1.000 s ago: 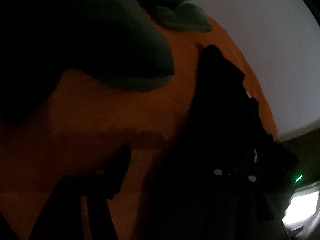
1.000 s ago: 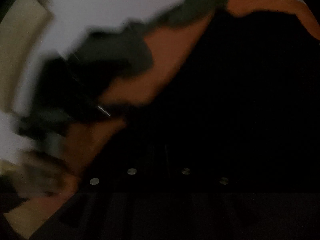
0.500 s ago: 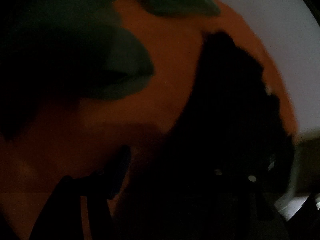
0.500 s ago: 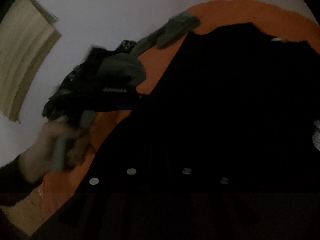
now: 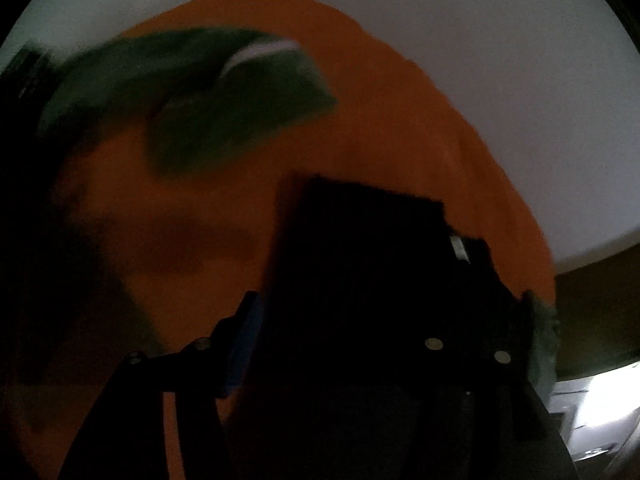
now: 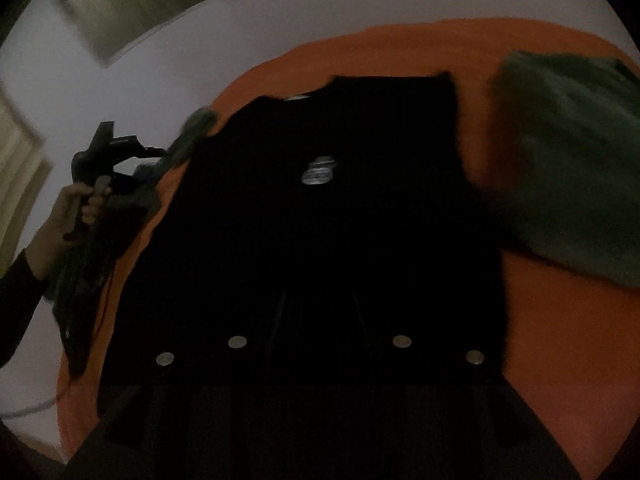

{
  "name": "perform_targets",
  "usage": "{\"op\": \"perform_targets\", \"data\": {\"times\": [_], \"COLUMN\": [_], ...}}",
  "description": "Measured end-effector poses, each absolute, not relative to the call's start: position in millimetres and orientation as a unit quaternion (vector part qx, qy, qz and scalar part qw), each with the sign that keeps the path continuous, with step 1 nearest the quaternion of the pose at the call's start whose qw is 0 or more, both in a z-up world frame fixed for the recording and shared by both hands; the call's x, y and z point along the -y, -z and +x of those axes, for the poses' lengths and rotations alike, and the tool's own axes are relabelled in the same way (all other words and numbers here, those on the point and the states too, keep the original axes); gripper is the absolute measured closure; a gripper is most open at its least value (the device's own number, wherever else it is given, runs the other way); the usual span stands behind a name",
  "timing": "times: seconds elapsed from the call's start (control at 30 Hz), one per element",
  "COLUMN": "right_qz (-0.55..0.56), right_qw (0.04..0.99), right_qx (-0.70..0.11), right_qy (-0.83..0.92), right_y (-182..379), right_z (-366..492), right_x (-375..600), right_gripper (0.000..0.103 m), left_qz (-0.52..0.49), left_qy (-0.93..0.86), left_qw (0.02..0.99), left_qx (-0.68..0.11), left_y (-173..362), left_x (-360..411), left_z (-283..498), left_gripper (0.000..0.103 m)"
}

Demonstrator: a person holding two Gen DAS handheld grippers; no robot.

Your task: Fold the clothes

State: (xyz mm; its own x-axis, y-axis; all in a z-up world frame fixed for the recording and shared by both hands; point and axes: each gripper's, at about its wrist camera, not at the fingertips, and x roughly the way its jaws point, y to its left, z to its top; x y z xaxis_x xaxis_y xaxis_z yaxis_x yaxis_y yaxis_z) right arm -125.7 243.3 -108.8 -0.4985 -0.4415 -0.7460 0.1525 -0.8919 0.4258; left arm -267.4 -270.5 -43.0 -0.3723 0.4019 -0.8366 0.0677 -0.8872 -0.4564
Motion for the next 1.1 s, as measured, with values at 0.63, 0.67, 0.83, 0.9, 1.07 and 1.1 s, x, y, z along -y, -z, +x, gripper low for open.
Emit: {"op": "perform_targets", "data": {"times": [0.63,0.67,0.83,0.9,1.07,1.1], "right_qz": [0.505,0.505,0.501,0.496,0.488,0.489], "right_qw": [0.094,0.093,0.09,0.092,0.097,0.097], "right_qx": [0.199,0.2,0.202,0.196,0.192,0.193], "right_qy": [0.835,0.835,0.837,0.841,0.846,0.845], "right_y": [132,133,130,125,118,117], "right_z": [-116,-116,-115,-114,-110,-109], "right_x": [-308,-308,-311,-311,-310,-311], "right_gripper": [0.071,0.071,0.071,0.071,0.071,0.071], "left_qz": [-0.57,-0.565,-0.523,-0.487,-0.488,-0.503], "left_qy": [-0.789,-0.791,-0.818,-0.838,-0.864,-0.857], "left_qw": [0.008,0.016,0.0,0.002,0.075,0.082], "left_qx": [0.23,0.233,0.239,0.246,0.096,0.076], "left_y": [74,69,43,25,12,18], "left_x": [269,268,282,285,240,235], "left_z": [-330,-327,-306,-287,-275,-277], "left_gripper": [0.085,0.084,0.077,0.077,0.076,0.076]}}
